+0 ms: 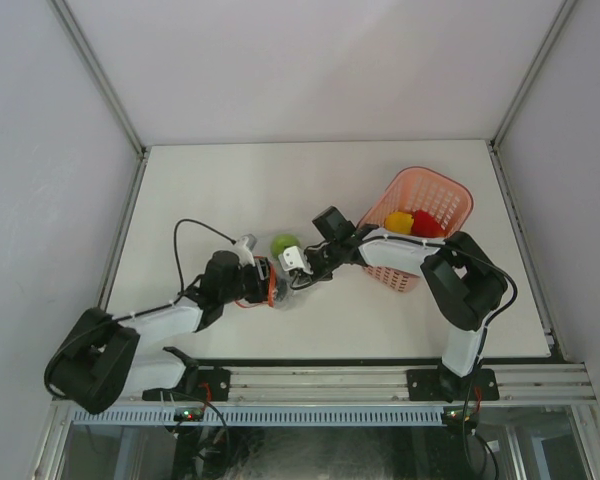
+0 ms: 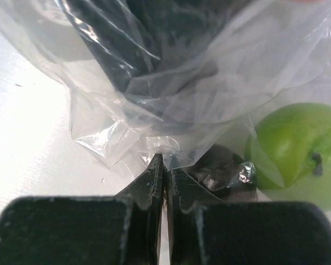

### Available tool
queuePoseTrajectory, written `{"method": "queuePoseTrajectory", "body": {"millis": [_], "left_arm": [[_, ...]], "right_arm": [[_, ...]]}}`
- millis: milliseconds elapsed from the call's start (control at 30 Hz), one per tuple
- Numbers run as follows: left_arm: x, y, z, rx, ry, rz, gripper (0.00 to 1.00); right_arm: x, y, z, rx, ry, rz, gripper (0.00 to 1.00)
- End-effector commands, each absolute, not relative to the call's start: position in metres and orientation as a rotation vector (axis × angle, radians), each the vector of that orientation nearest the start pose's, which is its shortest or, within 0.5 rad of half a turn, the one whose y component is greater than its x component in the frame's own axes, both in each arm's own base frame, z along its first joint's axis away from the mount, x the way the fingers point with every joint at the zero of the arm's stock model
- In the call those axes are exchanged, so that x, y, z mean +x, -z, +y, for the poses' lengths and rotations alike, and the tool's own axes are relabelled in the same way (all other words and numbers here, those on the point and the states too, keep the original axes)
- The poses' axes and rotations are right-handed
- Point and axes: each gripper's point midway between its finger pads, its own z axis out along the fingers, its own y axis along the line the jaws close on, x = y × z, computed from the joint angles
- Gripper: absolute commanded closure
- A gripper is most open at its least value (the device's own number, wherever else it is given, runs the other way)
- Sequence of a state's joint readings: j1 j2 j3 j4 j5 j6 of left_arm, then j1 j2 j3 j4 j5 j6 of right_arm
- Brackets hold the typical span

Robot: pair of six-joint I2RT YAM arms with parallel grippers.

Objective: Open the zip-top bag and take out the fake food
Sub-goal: Pick up the fake fruit from the zipper food storage bag.

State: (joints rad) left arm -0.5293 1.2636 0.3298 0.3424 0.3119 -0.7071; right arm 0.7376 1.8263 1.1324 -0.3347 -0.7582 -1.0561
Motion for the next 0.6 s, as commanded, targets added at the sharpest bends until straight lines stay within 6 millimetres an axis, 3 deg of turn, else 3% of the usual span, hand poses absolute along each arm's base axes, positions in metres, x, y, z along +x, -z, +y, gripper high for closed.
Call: {"method": "queuePoseTrajectory", "body": {"millis": [0,267,567], "left_arm": [[0.226,-0.062,-0.207,-0.091,0.957,2.296,0.76],[0.210,-0.065,-0.167,-0.292,0.832,2.347,0.77],[0.206,-0.115,-0.129,-0.404,0.695,2.227,0.81]], "right_arm": [[0.266,-0.073,0.349,-1.958,-0.743,1.271,1.00],[0.289,-0.068,0.342,-1.904,-0.643,1.364,1.00],[0.308,-0.074,0.344,-1.792,-0.581,1.462,1.00]]}}
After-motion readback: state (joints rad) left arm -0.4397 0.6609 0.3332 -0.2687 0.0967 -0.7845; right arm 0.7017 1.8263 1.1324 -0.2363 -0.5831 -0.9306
